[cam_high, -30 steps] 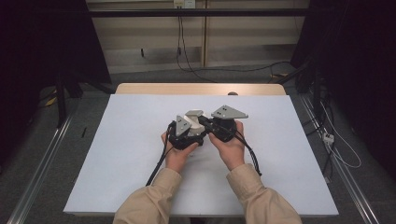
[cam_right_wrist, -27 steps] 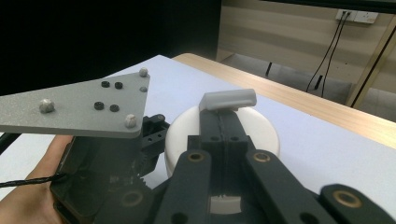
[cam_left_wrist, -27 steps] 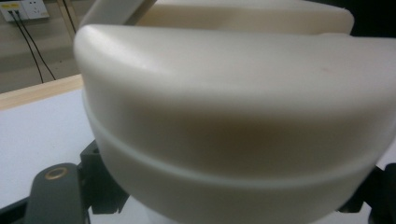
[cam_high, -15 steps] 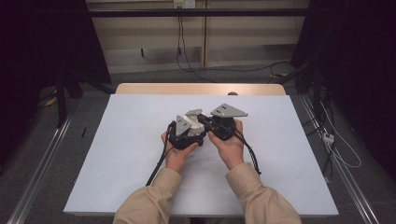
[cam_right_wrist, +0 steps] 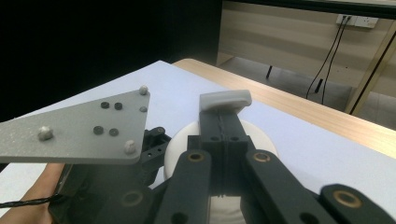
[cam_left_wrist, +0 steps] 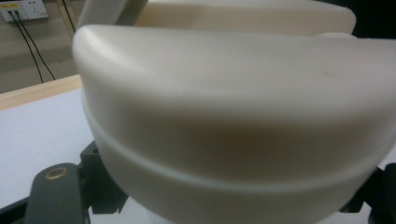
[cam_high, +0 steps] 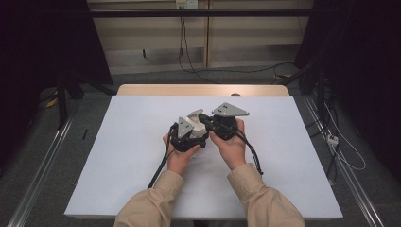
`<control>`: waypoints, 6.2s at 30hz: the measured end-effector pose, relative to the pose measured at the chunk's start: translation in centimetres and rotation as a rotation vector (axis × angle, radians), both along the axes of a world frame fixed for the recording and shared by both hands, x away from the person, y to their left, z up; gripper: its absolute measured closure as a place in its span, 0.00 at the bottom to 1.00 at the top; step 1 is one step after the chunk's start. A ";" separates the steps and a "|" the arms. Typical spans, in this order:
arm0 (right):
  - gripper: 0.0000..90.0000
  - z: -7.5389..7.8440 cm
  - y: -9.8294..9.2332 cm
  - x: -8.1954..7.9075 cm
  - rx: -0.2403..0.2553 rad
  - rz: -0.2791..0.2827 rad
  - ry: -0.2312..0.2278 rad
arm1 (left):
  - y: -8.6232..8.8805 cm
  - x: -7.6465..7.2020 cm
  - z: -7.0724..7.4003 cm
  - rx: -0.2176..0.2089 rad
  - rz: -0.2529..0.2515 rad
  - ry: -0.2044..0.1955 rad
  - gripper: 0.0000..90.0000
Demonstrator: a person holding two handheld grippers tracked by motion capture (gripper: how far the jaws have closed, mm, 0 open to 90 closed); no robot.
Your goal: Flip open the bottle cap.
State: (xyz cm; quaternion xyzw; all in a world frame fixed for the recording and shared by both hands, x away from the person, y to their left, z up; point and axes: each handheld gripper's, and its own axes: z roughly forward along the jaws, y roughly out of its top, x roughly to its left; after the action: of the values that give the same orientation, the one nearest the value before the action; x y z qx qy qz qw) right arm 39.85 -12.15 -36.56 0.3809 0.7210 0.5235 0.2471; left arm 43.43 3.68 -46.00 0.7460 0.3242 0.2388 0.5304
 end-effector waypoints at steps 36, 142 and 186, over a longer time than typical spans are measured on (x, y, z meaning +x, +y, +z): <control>1.00 0.8 1.1 2.1 -0.017 0.013 -0.011 | 0.2 0.1 0.0 0.000 -0.003 0.002 0.21; 1.00 1.0 3.0 5.7 -0.023 0.058 -0.018 | 0.1 0.1 0.0 0.000 0.000 0.008 0.21; 1.00 0.2 3.6 6.6 -0.038 0.076 0.000 | 0.2 0.1 -0.1 -0.002 -0.002 0.011 0.21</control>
State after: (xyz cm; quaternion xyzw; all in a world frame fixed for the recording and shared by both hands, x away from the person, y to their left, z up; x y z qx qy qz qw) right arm 46.48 -8.51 -36.36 0.3486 0.7448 0.5185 0.2342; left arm 43.55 3.87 -46.05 0.7471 0.3266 0.2336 0.5297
